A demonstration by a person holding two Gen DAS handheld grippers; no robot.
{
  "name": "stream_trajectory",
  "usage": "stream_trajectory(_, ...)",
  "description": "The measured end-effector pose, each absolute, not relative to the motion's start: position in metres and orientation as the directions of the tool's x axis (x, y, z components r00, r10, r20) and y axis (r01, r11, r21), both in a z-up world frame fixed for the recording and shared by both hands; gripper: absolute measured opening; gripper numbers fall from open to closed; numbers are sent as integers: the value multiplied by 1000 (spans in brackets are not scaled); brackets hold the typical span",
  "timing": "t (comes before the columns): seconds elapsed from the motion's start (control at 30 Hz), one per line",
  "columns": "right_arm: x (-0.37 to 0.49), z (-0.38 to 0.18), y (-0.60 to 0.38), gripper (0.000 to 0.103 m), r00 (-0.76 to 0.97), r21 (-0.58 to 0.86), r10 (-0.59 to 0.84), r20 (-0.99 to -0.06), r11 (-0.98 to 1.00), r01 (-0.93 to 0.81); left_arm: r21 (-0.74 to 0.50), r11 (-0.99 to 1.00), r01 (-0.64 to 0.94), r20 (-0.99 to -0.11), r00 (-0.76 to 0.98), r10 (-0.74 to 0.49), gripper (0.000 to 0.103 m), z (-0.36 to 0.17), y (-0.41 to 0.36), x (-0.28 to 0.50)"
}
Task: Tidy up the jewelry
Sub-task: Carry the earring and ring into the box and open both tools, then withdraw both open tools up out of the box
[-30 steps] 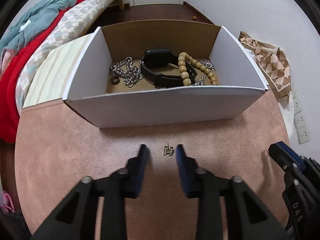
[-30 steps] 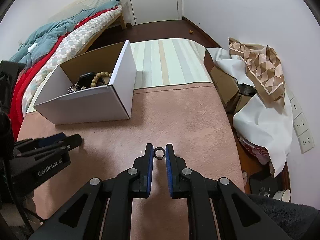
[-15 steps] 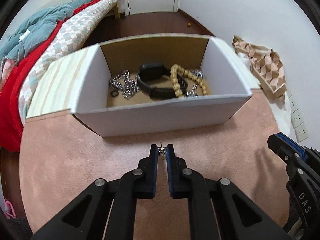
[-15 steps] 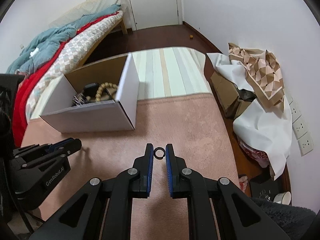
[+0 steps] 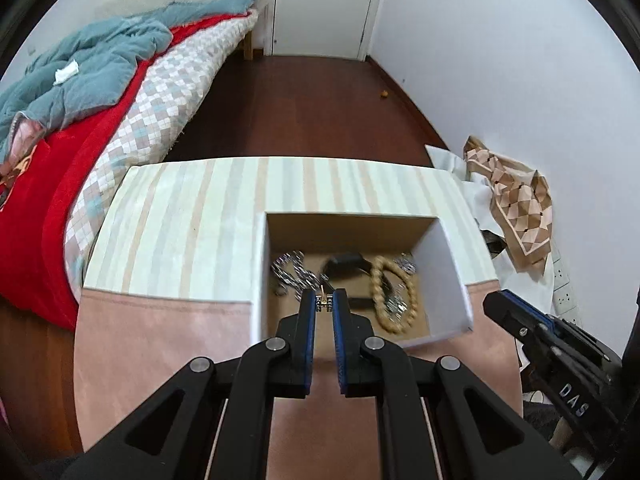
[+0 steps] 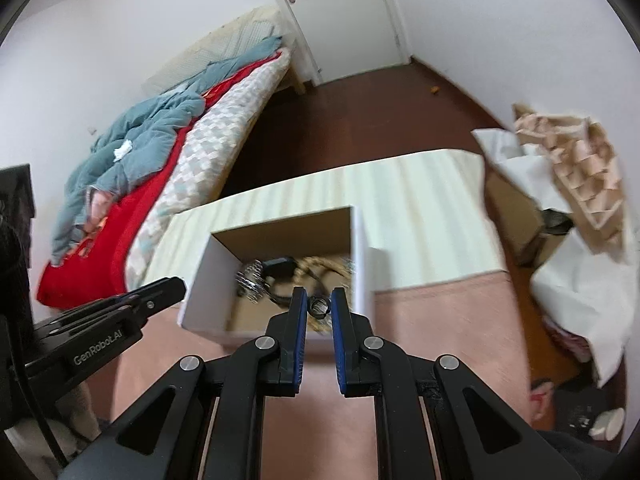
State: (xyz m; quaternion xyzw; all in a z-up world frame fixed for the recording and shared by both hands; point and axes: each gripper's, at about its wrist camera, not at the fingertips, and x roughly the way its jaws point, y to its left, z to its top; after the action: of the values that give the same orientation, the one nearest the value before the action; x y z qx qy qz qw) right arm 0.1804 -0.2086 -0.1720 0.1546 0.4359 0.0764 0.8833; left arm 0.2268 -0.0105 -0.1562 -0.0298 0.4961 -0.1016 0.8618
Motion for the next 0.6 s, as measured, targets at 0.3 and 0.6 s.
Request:
stream_trajectory(0.3, 242, -198, -201, 13, 486, 378, 331, -809, 926, -1, -179, 975, 129, -901, 377, -215, 10, -178, -6, 270)
stream_trajectory(0.6, 249, -191, -219, 36, 484, 399, 326, -812, 916, 52, -107, 990, 88, -905, 403, -134, 30, -169, -1, 275)
